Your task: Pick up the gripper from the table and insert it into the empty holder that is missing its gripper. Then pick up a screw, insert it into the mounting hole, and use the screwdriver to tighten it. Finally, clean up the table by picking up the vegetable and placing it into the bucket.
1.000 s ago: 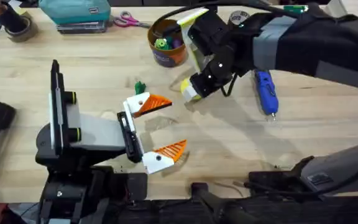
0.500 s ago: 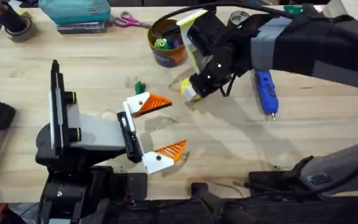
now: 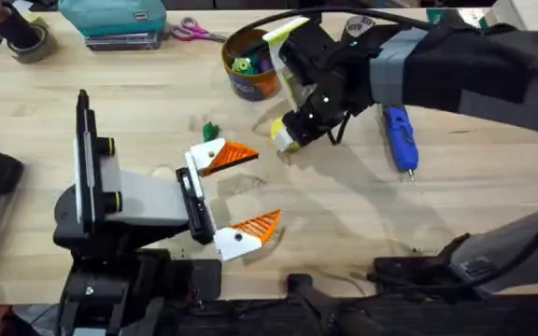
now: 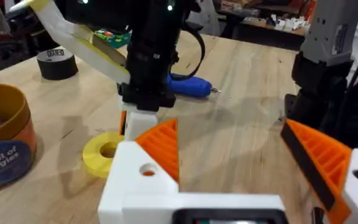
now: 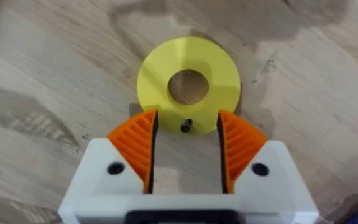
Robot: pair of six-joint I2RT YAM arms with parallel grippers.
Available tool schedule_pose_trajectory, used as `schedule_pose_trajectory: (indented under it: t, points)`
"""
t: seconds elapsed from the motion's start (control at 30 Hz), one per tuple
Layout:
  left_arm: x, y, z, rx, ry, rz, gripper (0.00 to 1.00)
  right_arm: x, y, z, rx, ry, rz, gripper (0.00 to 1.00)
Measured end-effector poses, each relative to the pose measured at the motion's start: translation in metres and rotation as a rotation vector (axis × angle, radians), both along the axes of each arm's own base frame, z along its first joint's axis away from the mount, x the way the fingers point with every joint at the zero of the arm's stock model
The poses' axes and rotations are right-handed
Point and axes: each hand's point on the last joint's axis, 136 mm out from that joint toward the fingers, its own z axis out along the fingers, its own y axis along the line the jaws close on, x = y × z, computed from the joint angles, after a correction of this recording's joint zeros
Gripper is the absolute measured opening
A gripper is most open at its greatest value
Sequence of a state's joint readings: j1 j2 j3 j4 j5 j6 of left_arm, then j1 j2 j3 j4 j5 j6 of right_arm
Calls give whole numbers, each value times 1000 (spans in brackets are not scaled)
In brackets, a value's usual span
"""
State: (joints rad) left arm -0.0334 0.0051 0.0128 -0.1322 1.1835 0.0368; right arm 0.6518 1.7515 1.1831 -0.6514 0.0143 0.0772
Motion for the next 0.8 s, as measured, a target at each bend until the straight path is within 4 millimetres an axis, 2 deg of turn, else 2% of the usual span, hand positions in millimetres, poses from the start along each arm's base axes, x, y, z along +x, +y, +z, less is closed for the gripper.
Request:
schedule_pose_trajectory:
  t: [0.13, 0.3, 0.4, 0.47, 0.67, 0.8]
  points:
    - [0, 0, 0, 0, 0, 0, 986, 0, 0, 0, -1, 1, 0, 503]
    - [0, 0, 0, 0, 0, 0, 986, -1, 0, 0, -2, 2, 0, 390]
    - [0, 0, 0, 0, 0, 0, 986, -1, 0, 0, -2, 2, 0, 357]
    - [0, 0, 0, 0, 0, 0, 986, -1, 0, 0, -2, 2, 0, 300]
    - [0, 0, 0, 0, 0, 0, 985, -1, 0, 0, -2, 2, 0, 32]
    - [0, 0, 0, 0, 0, 0, 986, -1, 0, 0, -2, 2, 0, 7]
